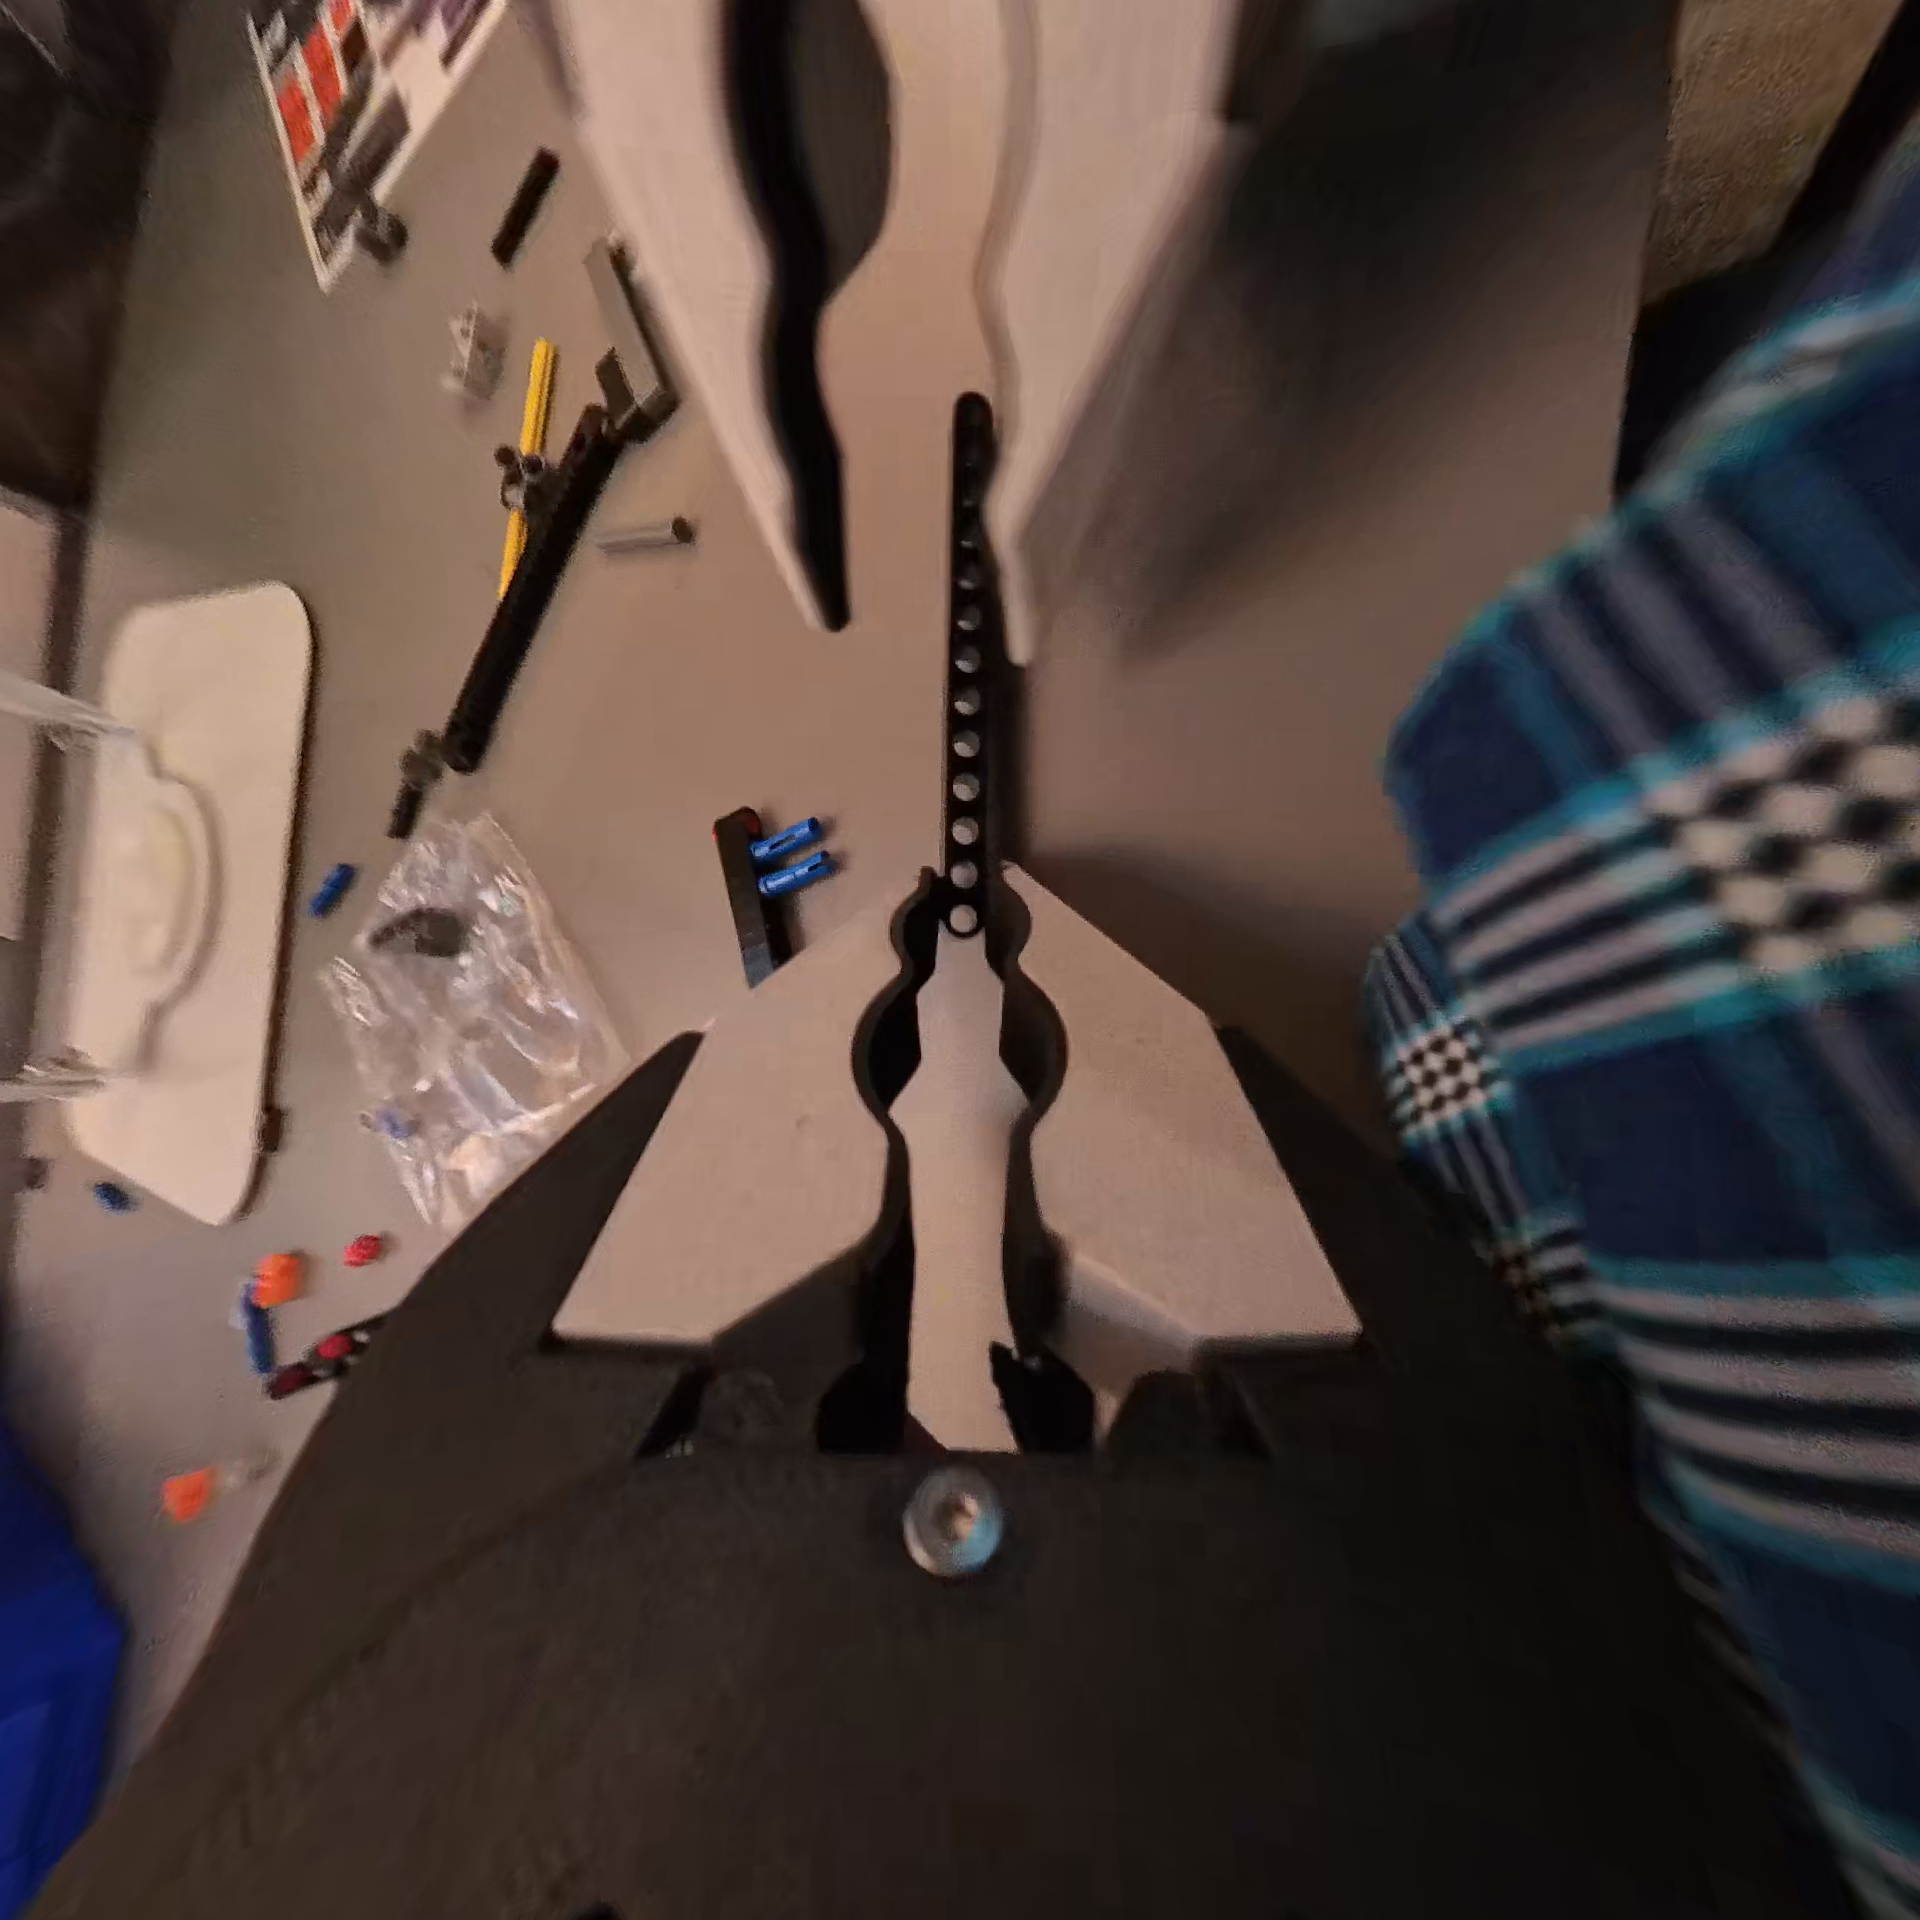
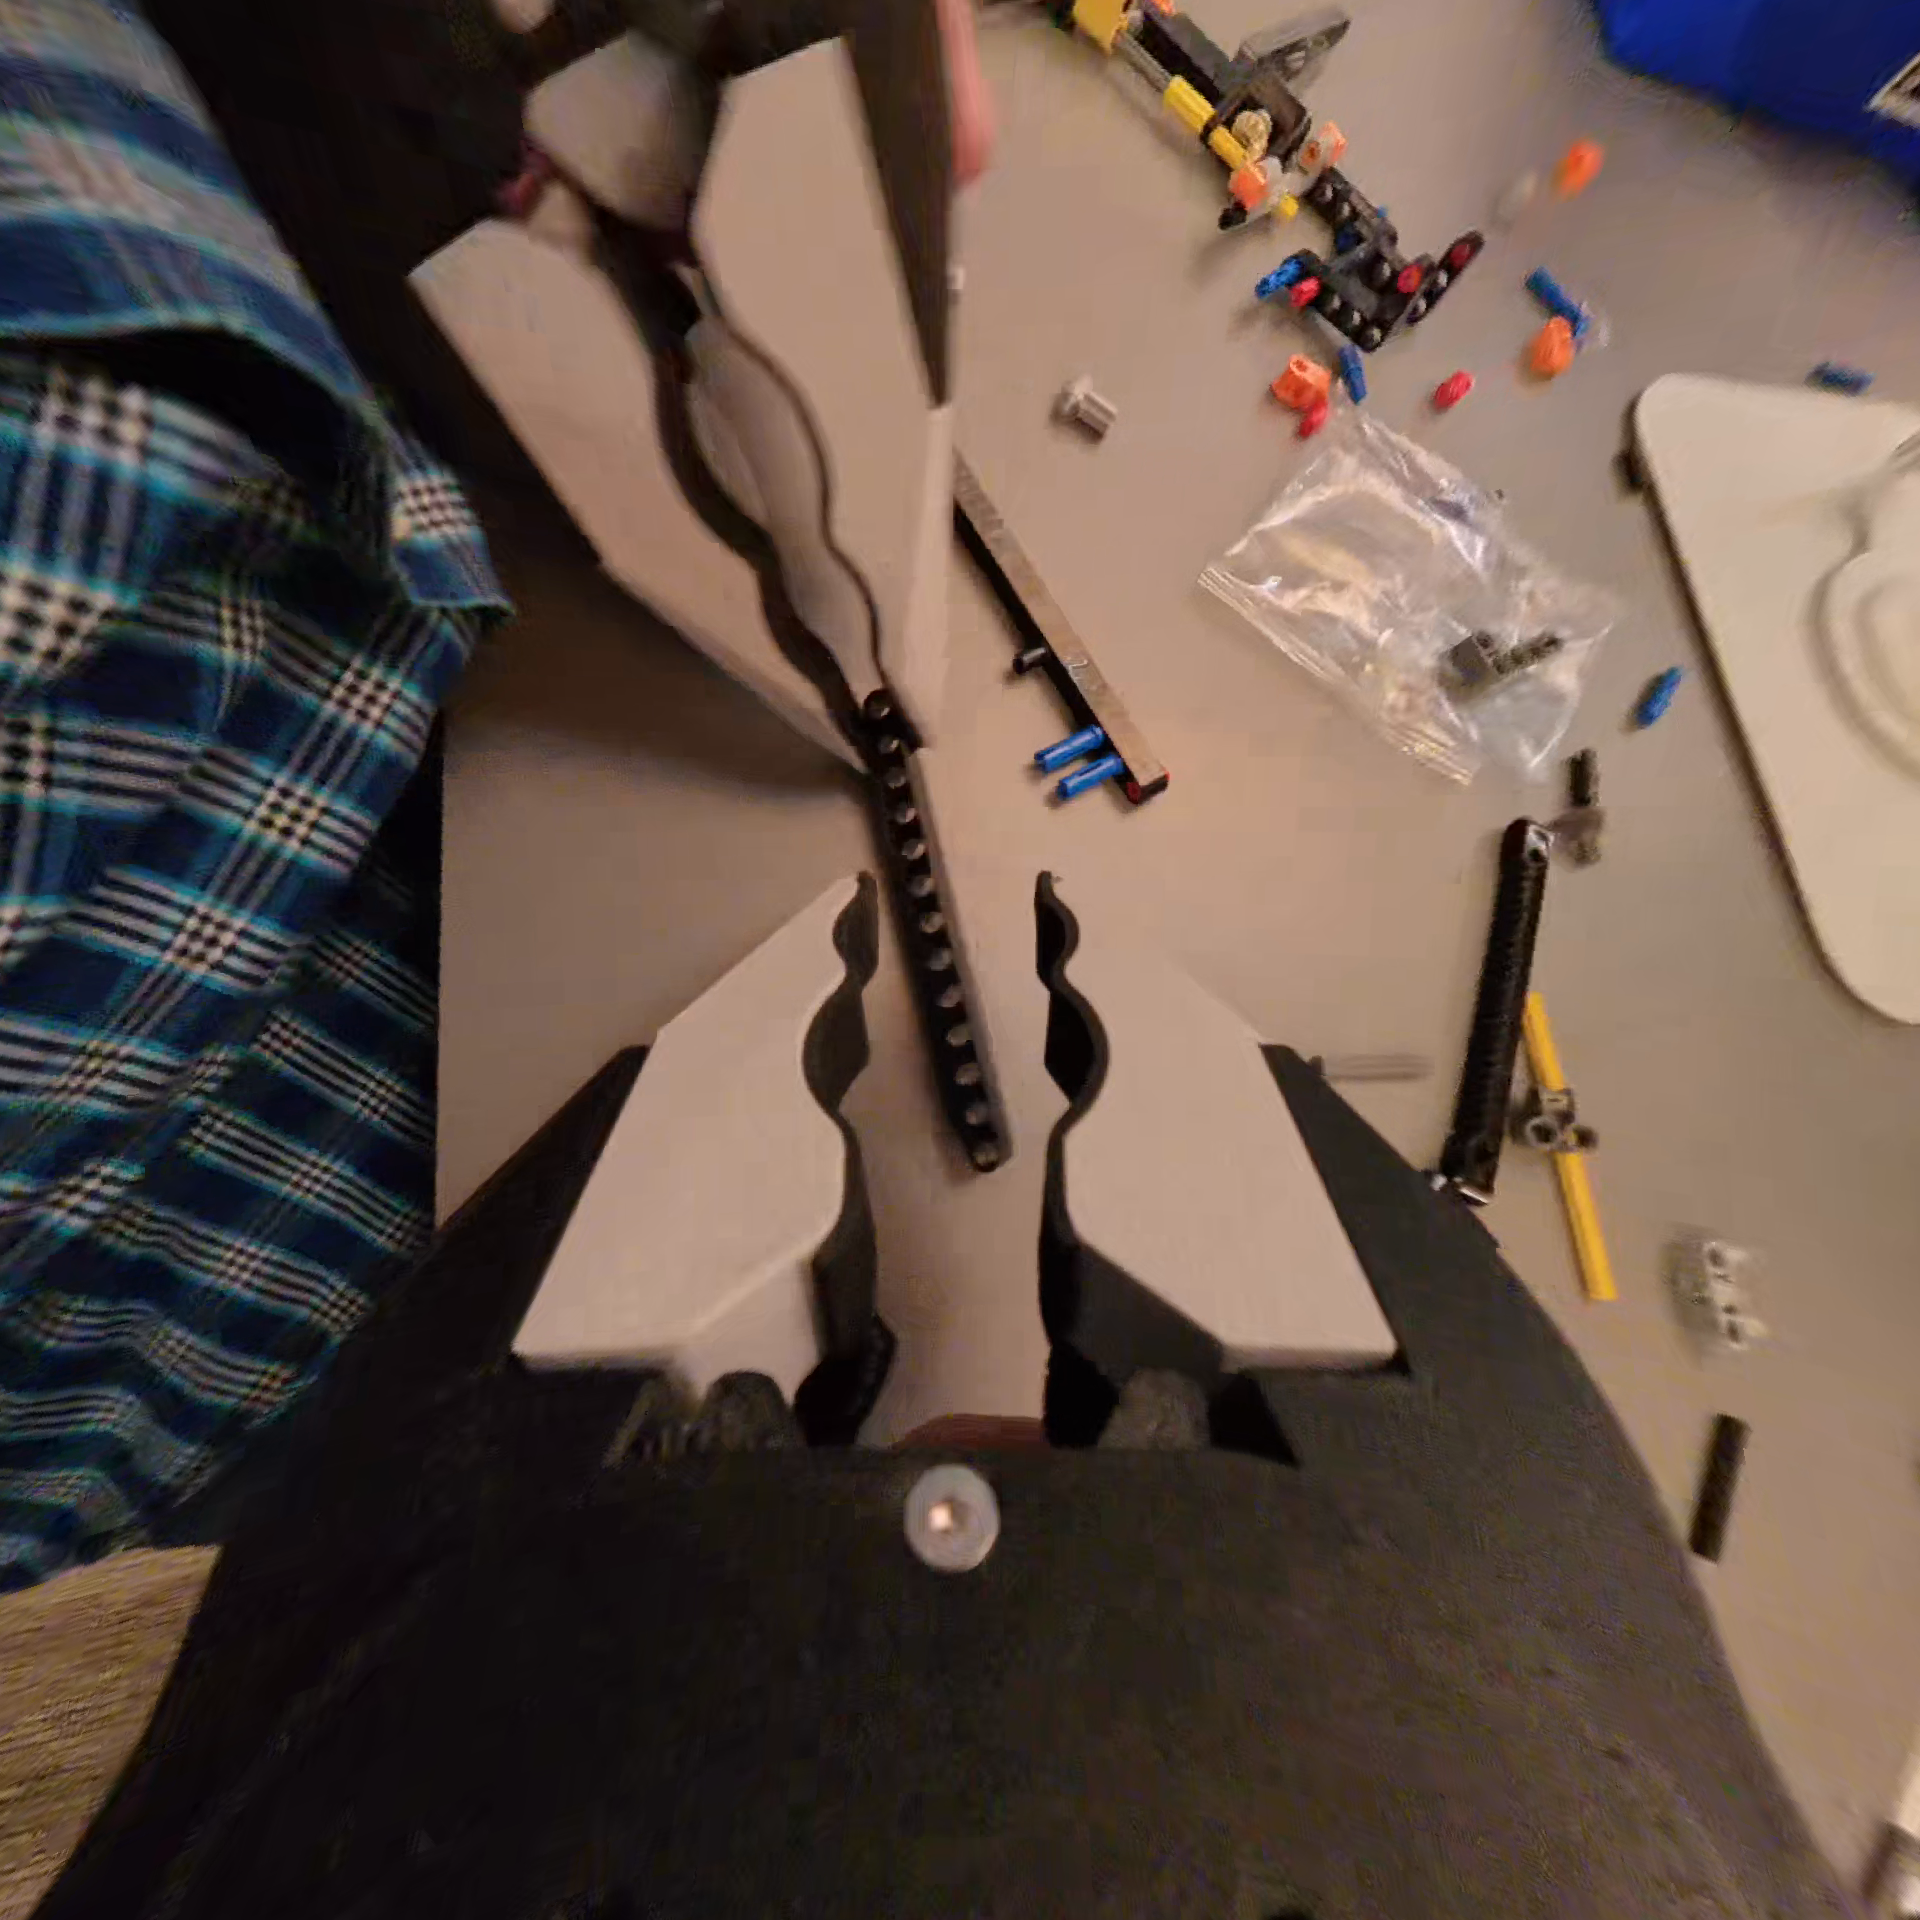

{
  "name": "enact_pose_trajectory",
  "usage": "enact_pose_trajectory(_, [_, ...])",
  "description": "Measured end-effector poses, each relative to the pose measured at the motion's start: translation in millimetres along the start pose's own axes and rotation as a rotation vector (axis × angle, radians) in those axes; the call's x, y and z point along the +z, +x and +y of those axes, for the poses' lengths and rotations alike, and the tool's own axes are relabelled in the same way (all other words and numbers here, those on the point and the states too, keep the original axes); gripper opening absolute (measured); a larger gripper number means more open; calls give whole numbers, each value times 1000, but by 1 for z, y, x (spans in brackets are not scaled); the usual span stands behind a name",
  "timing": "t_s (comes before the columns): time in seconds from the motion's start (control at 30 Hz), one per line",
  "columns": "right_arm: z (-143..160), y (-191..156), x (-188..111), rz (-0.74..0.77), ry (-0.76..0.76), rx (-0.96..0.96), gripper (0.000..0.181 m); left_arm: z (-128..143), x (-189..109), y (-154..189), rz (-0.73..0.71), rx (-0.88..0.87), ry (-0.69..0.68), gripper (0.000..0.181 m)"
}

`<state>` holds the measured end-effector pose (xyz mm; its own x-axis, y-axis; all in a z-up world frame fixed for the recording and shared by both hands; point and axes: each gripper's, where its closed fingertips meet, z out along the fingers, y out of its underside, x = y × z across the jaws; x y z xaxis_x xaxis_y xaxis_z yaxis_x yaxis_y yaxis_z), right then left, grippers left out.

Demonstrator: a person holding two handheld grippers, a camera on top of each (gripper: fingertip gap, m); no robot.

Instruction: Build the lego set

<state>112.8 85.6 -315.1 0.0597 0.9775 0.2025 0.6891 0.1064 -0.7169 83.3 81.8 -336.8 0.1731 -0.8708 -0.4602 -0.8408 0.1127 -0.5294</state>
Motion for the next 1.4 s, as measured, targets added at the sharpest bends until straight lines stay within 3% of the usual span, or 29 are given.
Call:
enact_pose_trajectory(0.2, [14, -8, 14, -213, -99, 102, 13, -9, -5, -9, -125, 185, 59, 6])
enact_pose_trajectory(0.3, [14, -5, 16, -197, -112, 39, 8, -8, -5, -11, -138, 200, 68, 6])
enact_pose_trajectory(0.53, [14, 6, 19, -35, -174, -294, 8, 1, 0, -10, -14, -49, 63, 27])
enact_pose_trajectory(0.7, [11, 6, 20, -14, -178, -442, 8, 1, 2, -6, 94, -173, 67, 10])
enact_pose_trajectory(0.9, [1, 4, 16, -66, -108, -324, 13, 5, 4, -10, 44, -158, 31, 8])
enact_pose_trajectory(1.13, [10, 8, 24, -119, -147, -260, 7, 6, 4, -12, 3, -142, 11, 9])
enact_pose_trajectory(1.23, [8, 9, 26, -127, -147, -263, 6, 8, 0, -16, -6, -176, 21, 26])
enact_pose_trajectory(1.4, [6, 10, 29, -152, -161, -258, 10, 14, -14, -37, -27, -263, 44, 40])
